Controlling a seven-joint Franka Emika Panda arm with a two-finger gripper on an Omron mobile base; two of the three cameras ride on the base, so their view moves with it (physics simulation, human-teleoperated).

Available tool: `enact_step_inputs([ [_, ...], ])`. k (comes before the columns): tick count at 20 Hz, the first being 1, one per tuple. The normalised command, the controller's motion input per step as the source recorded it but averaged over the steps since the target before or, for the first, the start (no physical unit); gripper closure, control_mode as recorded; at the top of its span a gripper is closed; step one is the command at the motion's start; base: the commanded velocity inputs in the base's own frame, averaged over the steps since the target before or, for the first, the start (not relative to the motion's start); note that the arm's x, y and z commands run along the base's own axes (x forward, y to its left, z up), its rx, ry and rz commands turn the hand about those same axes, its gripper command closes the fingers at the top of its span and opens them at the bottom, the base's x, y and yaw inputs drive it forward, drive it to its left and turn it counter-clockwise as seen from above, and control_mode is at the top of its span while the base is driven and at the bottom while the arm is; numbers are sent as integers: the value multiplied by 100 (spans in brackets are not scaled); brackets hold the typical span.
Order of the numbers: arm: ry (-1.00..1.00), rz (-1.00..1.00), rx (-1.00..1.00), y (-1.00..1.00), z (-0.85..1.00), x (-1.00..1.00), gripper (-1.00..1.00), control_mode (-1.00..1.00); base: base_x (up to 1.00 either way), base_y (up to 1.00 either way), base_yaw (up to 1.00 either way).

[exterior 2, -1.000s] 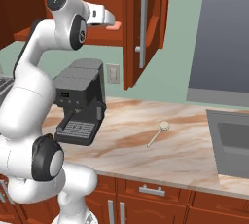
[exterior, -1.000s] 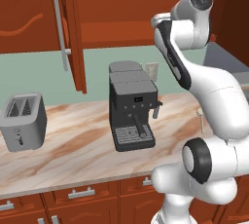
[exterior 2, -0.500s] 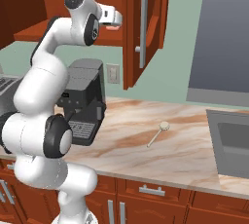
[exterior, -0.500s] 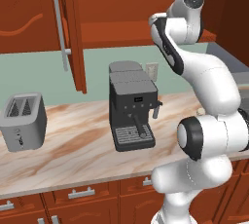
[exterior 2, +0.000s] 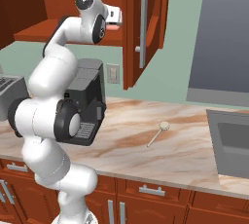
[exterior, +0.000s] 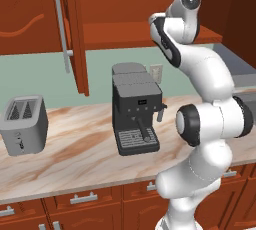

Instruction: Locate and retrieve the dish brush and bar soap from the cabinet. Place them next to the sink.

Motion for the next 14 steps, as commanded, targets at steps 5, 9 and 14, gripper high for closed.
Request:
enact_step_inputs([
  [5,2,0,0,-12,-11,46,-100,-100,0,0,0],
  [9,2,0,0,-8,-11,28,-100,-100,0,0,0],
  [14,2,1,0,0,-10,12,-100,-100,0,0,0],
])
